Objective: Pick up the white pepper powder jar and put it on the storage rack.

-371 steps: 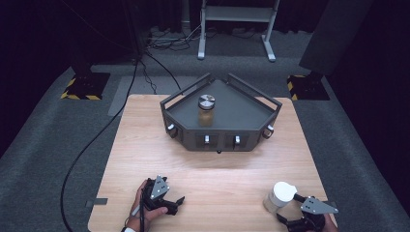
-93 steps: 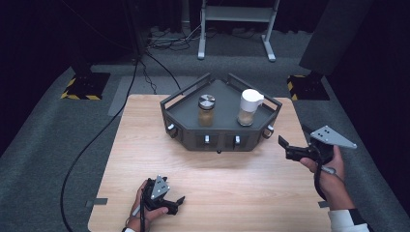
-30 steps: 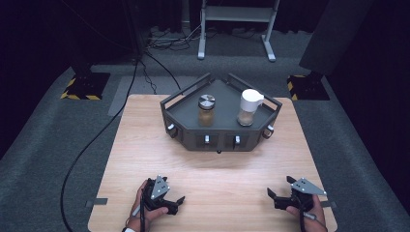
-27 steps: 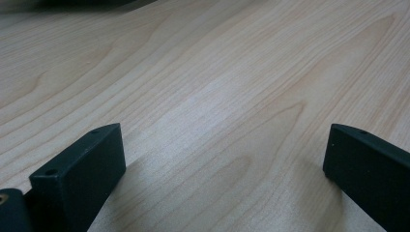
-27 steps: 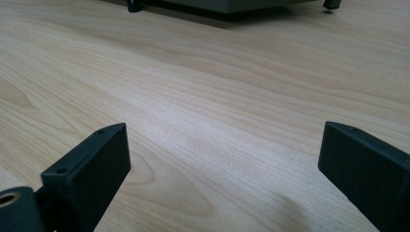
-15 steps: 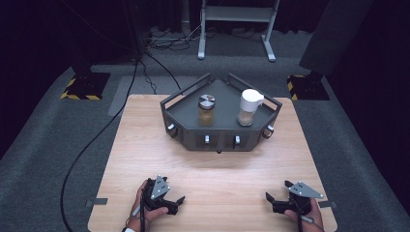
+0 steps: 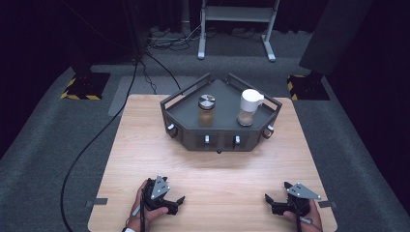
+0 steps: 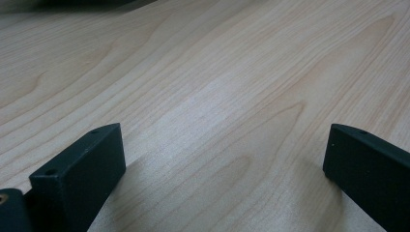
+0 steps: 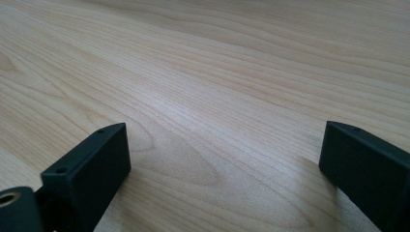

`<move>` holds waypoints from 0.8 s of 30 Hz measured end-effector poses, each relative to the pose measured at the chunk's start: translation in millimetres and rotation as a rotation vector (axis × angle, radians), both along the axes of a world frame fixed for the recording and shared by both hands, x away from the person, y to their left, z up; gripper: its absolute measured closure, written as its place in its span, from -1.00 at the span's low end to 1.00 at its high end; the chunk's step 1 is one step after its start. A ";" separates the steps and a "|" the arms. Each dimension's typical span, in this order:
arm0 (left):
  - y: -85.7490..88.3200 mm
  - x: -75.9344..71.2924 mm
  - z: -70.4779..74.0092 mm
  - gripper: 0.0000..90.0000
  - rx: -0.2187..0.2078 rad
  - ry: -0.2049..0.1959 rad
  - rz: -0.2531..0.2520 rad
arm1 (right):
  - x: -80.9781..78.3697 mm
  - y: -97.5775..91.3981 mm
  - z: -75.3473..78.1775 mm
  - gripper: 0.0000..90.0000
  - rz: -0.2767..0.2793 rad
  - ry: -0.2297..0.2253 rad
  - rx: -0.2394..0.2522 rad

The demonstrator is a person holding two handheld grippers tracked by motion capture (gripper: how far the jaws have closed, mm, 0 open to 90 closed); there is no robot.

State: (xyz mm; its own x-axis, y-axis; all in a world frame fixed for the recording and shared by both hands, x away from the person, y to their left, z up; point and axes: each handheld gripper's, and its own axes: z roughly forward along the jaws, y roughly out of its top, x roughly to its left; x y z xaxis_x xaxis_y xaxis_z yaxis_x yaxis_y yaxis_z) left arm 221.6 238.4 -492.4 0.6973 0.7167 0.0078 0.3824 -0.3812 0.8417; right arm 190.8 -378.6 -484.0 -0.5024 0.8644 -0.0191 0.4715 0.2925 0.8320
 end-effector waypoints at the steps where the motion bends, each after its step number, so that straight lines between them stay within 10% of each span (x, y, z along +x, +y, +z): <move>1: 0.0 0.0 0.0 -0.97 0.000 0.000 0.000 | -0.1 0.3 0.0 -0.92 -0.001 0.000 0.000; 24: -0.1 -0.3 -0.1 -0.97 0.001 -0.001 0.000 | 1.1 1.3 0.4 -1.00 -0.001 0.005 -0.006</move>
State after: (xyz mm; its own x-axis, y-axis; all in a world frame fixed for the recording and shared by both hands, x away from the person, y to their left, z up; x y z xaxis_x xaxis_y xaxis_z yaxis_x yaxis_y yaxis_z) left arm 221.3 238.4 -492.5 0.6971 0.7169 0.0091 0.3813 -0.3815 0.8420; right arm 191.9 -377.3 -483.5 -0.5013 0.8650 -0.0218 0.4757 0.2965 0.8281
